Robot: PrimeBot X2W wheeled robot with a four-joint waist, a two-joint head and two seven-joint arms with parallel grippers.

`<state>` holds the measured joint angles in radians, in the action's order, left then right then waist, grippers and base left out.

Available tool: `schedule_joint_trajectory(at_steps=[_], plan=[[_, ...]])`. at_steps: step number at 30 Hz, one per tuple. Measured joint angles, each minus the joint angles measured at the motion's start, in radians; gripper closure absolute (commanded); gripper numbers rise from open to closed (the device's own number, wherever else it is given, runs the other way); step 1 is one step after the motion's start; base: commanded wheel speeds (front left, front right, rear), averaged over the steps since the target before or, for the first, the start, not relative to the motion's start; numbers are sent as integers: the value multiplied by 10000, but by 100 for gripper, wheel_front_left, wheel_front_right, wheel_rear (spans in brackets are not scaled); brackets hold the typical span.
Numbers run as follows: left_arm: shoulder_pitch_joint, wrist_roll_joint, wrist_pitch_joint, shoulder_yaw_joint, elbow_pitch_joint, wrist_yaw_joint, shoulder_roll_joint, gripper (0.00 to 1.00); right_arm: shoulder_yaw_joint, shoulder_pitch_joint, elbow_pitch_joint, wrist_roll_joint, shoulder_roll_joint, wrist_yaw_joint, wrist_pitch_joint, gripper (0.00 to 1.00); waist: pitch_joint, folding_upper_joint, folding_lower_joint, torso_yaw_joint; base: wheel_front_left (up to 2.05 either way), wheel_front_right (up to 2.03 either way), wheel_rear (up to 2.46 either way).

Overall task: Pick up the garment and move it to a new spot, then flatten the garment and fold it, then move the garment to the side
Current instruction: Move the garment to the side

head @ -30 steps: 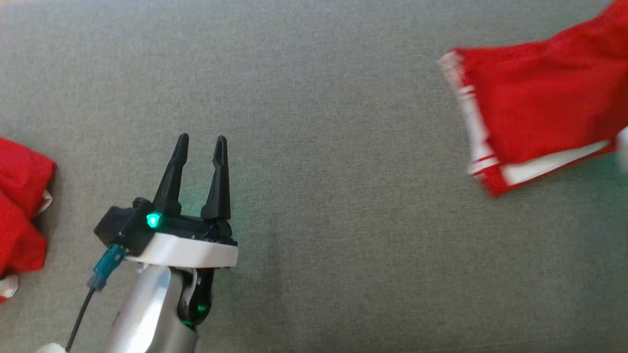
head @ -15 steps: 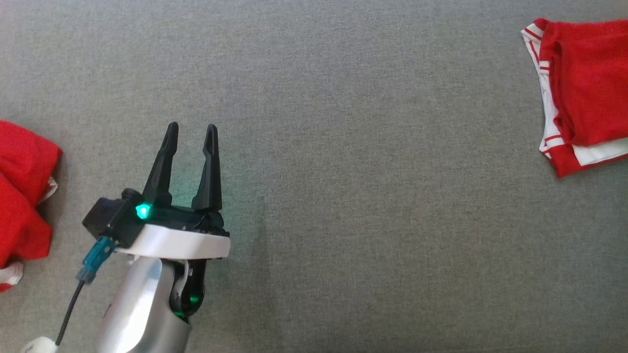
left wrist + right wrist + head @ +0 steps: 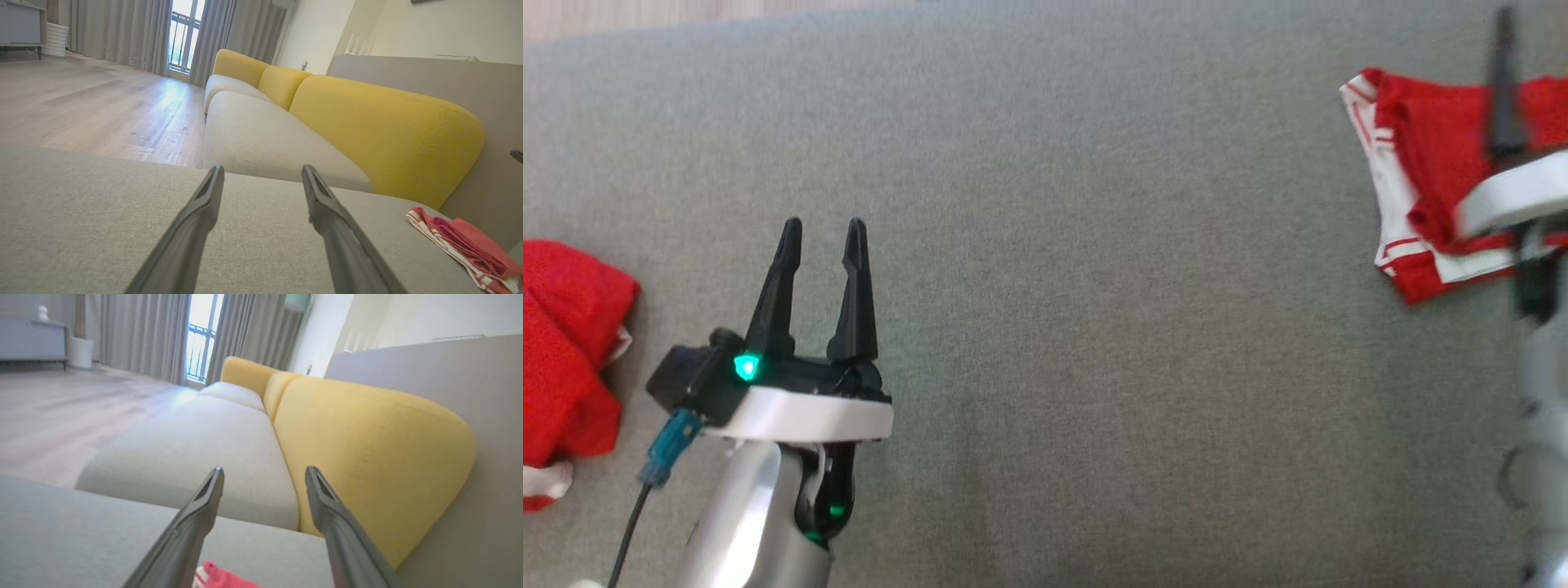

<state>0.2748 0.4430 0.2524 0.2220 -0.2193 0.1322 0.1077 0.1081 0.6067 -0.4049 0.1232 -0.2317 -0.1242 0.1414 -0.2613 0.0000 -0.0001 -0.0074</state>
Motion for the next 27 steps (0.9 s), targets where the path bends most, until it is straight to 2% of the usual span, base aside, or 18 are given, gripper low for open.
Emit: schedule_joint_trajectory(at_steps=[5, 8, 12, 27], plan=[[-378, -38, 0, -163, 65, 0, -31, 0, -332, -1254, 1384, -545, 1162, 2, 96, 0, 528, 0, -1, -81, 0, 0, 0], [-593, -46, 0, -263, 117, 0, -33, 0, -453, -2077, 1843, -899, 1555, 0, 182, 0, 808, 0, -1, -106, 0, 0, 0], [-908, -144, 0, -314, 136, 0, -59, 0, -474, -3083, 1894, -1333, 1666, 2, 278, 0, 1119, 0, -1, -96, 0, 0, 0], [-1843, -408, 0, -516, 81, 0, -267, 0, -899, -5080, 1250, -2817, 1818, 2, 999, 0, 1697, 0, 0, 155, 0, 0, 0]])
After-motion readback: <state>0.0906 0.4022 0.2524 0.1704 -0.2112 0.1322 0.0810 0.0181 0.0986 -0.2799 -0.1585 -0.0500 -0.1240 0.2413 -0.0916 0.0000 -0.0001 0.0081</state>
